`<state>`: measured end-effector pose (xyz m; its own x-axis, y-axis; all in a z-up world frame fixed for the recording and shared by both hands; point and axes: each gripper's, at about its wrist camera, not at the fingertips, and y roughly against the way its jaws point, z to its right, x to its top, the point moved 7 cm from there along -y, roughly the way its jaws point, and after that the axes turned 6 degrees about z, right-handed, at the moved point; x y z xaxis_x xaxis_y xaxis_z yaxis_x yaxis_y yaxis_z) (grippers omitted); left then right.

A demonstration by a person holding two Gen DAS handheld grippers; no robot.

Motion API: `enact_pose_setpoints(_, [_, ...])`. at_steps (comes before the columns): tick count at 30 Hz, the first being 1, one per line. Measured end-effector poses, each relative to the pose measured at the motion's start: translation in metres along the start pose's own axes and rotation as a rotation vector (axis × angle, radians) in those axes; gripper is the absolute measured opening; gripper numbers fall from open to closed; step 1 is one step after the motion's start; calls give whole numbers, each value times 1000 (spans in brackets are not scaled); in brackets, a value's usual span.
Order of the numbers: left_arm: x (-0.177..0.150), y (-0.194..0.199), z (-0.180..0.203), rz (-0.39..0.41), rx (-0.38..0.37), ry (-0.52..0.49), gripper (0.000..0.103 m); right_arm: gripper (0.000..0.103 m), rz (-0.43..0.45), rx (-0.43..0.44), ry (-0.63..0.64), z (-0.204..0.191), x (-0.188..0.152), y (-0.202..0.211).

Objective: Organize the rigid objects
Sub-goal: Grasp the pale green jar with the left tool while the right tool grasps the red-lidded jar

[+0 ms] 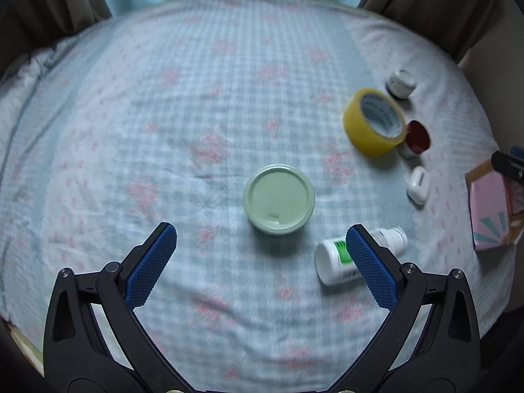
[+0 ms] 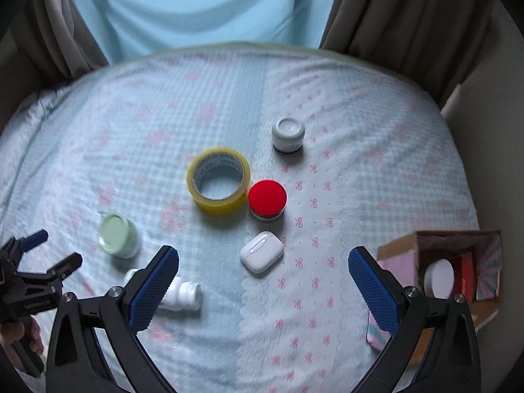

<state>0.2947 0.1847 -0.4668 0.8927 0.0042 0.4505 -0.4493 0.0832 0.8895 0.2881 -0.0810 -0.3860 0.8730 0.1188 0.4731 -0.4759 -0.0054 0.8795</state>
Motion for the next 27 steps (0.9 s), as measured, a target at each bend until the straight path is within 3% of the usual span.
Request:
enact_pose_setpoints(11, [-11,-70,17,-17,35,3,103,103,-68,-3,147,11,-4,-107])
enact_pose_setpoints(23, [-13,-95,18,-7,64,1,88,95,-81,46,268,6,-2,-150])
enact_pose_setpoints(27, [-13,-98,20,-10,56,6,86,85,-89,65,287,2,3,-157])
